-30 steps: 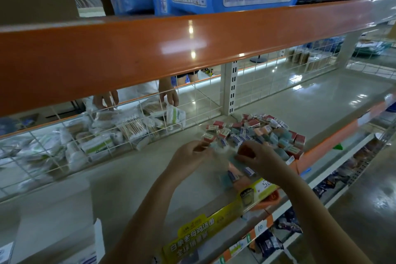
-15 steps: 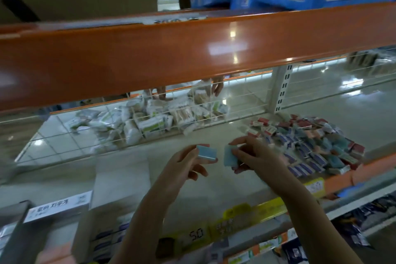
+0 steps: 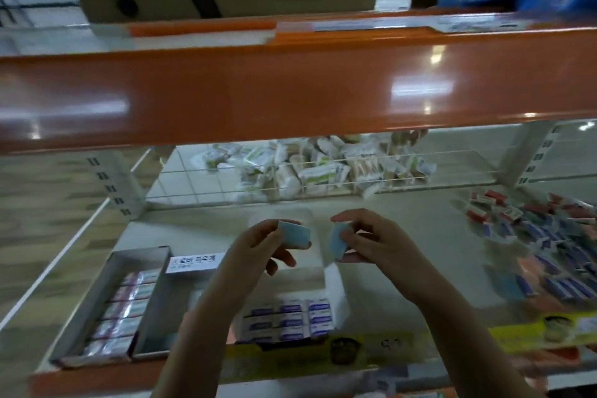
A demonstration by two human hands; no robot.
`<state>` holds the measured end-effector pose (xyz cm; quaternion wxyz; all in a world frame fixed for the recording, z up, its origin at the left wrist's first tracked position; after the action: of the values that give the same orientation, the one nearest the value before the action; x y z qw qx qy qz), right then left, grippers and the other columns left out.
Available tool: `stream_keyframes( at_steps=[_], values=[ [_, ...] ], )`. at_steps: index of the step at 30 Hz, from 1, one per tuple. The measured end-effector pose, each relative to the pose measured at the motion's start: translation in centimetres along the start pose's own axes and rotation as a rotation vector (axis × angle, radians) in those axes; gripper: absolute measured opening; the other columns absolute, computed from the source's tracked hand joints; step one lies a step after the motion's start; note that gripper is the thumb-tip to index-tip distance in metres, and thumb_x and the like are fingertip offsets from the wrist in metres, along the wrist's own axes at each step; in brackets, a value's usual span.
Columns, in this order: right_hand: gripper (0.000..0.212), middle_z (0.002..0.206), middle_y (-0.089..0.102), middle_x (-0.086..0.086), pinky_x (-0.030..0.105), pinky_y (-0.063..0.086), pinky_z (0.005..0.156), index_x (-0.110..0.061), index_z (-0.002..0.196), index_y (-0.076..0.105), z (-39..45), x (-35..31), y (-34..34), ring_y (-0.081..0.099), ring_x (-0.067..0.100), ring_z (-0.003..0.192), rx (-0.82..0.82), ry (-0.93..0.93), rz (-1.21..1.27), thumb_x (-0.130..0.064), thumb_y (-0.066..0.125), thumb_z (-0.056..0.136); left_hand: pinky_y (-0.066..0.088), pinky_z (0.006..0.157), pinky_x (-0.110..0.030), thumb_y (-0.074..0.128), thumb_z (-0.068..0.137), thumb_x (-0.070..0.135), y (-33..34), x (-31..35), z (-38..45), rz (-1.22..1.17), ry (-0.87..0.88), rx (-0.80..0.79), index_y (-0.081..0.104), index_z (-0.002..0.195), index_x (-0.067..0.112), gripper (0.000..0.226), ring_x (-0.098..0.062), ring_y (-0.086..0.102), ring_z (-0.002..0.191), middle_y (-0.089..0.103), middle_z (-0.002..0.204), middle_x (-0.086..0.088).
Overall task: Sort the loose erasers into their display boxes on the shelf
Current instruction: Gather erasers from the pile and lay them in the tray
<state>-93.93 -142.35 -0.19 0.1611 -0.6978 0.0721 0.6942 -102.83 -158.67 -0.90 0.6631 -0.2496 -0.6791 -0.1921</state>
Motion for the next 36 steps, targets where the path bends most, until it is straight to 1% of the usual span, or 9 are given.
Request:
stream_keyframes(
  at_steps=[3, 6, 10, 13, 17, 19, 25, 30, 36],
  values=[
    [0.019, 0.098, 0.059, 0.007, 0.024, 0.056, 0.071, -0.019, 0.091, 0.06, 1.4, -0.1, 3.8, 0.063, 0.014, 0.085, -0.062, -0.02, -0.069, 0.0, 0.055, 0.089, 0.04, 0.05, -0.018, 0.041, 0.097, 0.008, -4.1, -0.5, -1.1, 0.013, -0.014, 0.057, 0.063, 0.099, 0.019, 0.025, -0.008, 0.061, 0.06, 0.073, 0.088, -0.002],
    [0.019, 0.088, 0.061, 0.001, 0.024, 0.053, 0.07, -0.023, 0.088, 0.055, 2.4, -0.2, 7.4, 0.061, 0.014, 0.079, -0.125, -0.066, -0.197, -0.004, 0.059, 0.087, 0.04, 0.051, -0.017, 0.044, 0.096, 0.01, -7.8, -1.0, -2.2, 0.077, -0.019, 0.11, 0.063, 0.097, 0.023, 0.023, -0.005, 0.062, 0.061, 0.072, 0.083, 0.002],
    [0.021, 0.09, 0.063, 0.005, 0.026, 0.052, 0.075, -0.024, 0.087, 0.052, 3.2, -0.1, 11.9, 0.063, 0.021, 0.085, -0.192, -0.087, -0.289, -0.006, 0.063, 0.084, 0.038, 0.048, -0.01, 0.048, 0.095, 0.011, -12.0, -1.8, -3.3, 0.182, -0.012, 0.152, 0.065, 0.097, 0.022, 0.021, 0.002, 0.057, 0.058, 0.066, 0.064, 0.009],
    [0.022, 0.087, 0.062, -0.002, 0.023, 0.052, 0.071, -0.027, 0.084, 0.05, 3.6, -0.2, 14.8, 0.063, 0.015, 0.081, -0.257, -0.119, -0.356, -0.01, 0.064, 0.083, 0.037, 0.049, -0.007, 0.049, 0.094, 0.008, -14.2, -2.4, -3.9, 0.235, -0.015, 0.148, 0.066, 0.095, 0.019, 0.021, 0.007, 0.054, 0.056, 0.064, 0.06, 0.017],
    [0.018, 0.09, 0.061, -0.005, 0.019, 0.052, 0.072, -0.025, 0.092, 0.055, 3.7, -0.1, 17.9, 0.062, 0.01, 0.081, -0.337, -0.164, -0.489, -0.01, 0.063, 0.084, 0.042, 0.063, -0.012, 0.057, 0.091, 0.012, -16.5, -3.5, -4.1, 0.447, -0.01, 0.122, 0.067, 0.09, 0.035, 0.024, 0.001, 0.059, 0.07, 0.071, 0.078, 0.008],
    [0.017, 0.094, 0.06, -0.004, 0.021, 0.052, 0.073, -0.021, 0.097, 0.06, 3.7, -0.1, 19.1, 0.06, 0.01, 0.082, -0.352, -0.19, -0.57, -0.011, 0.061, 0.084, 0.042, 0.059, -0.012, 0.058, 0.09, 0.017, -17.4, -4.3, -4.2, 0.584, -0.02, 0.074, 0.064, 0.092, 0.039, 0.022, 0.001, 0.056, 0.066, 0.068, 0.08, 0.008],
    [0.017, 0.094, 0.058, -0.005, 0.026, 0.05, 0.075, -0.021, 0.097, 0.061, 3.6, 0.6, 20.8, 0.057, 0.01, 0.084, -0.363, -0.187, -0.73, -0.012, 0.054, 0.085, 0.044, 0.062, -0.014, 0.063, 0.087, 0.026, -17.6, -5.1, -4.6, 0.909, 0.043, -0.001, 0.063, 0.1, 0.034, 0.016, 0.001, 0.054, 0.072, 0.059, 0.085, 0.024],
    [0.014, 0.094, 0.059, -0.007, 0.02, 0.047, 0.071, -0.023, 0.097, 0.06, 3.8, 1.0, 20.8, 0.057, 0.008, 0.082, -0.337, -0.159, -0.768, -0.015, 0.056, 0.086, 0.05, 0.08, -0.021, 0.061, 0.086, 0.034, -17.4, -5.4, -4.5, 1.097, 0.054, -0.105, 0.061, 0.108, 0.033, 0.022, 0.0, 0.057, 0.092, 0.064, 0.105, 0.015],
    [0.014, 0.094, 0.058, -0.008, 0.016, 0.047, 0.07, -0.025, 0.098, 0.059, 3.7, 1.4, 21.1, 0.056, 0.005, 0.082, -0.323, -0.133, -0.777, -0.017, 0.055, 0.087, 0.048, 0.078, -0.026, 0.058, 0.087, 0.036, -17.5, -5.5, -4.1, 1.286, -0.001, -0.161, 0.059, 0.11, 0.031, 0.024, -0.011, 0.057, 0.1, 0.063, 0.111, 0.008]
  ],
)
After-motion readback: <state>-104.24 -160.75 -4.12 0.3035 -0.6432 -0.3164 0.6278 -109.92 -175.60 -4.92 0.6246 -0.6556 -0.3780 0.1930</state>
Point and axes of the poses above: each hand's wrist, its own z-axis towards the middle knuckle, its own y-axis out of the palm, x = y × z, the point moved 5 cm from there along z, towards the middle knuckle
